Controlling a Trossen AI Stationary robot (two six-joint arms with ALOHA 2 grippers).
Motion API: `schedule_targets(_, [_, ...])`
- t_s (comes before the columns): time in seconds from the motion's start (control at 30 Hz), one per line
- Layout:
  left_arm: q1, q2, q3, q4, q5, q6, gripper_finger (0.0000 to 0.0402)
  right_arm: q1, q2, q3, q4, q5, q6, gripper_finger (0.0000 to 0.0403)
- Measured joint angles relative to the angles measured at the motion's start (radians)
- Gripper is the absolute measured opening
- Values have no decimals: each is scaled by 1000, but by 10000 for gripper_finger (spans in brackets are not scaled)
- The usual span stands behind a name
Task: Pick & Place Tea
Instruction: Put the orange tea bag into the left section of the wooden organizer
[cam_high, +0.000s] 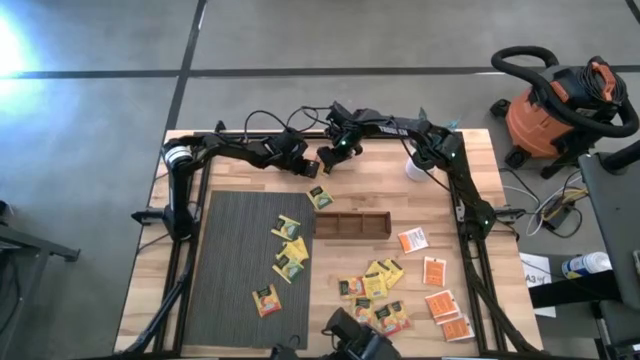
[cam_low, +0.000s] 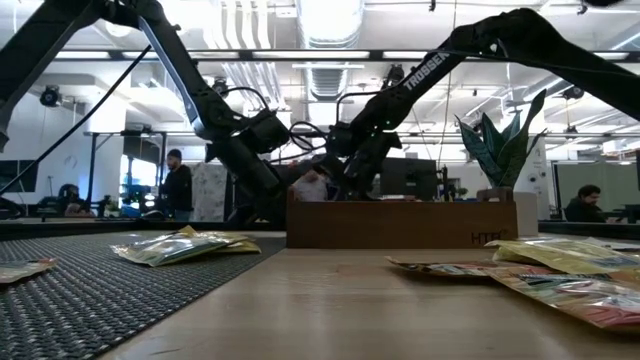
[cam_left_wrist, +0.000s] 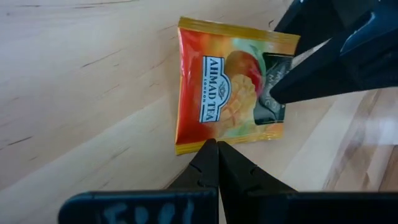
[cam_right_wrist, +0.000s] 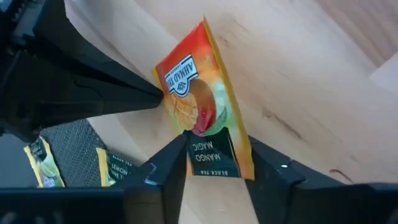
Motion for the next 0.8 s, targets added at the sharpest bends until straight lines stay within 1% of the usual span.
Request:
schedule_targets(0.27, [0,-5,0,0,13,-8,1,-2,-1,0,-6,3,0,25])
schedule_targets(0.3, [0,-11,0,-5,13,-8,0,-2,-3,0,-6,4,0,17])
schedule_targets(0.43, [-3,-64,-5,-29,15,-9,0,-1,-36,0,-19,36,-21,10])
schedule_targets(0.63, [-2,-219,-4,-59,10,2,0,0,-140,0,-113,67,-111,9])
schedule_targets(0.7, [-3,-282,-4,-59,-1,7,0,3,-183,0,-165,68,-145,9])
schedule_targets(0.8, [-3,-380,-2,-49,-55,19,0,17,-249,0,-242,80,-197,9])
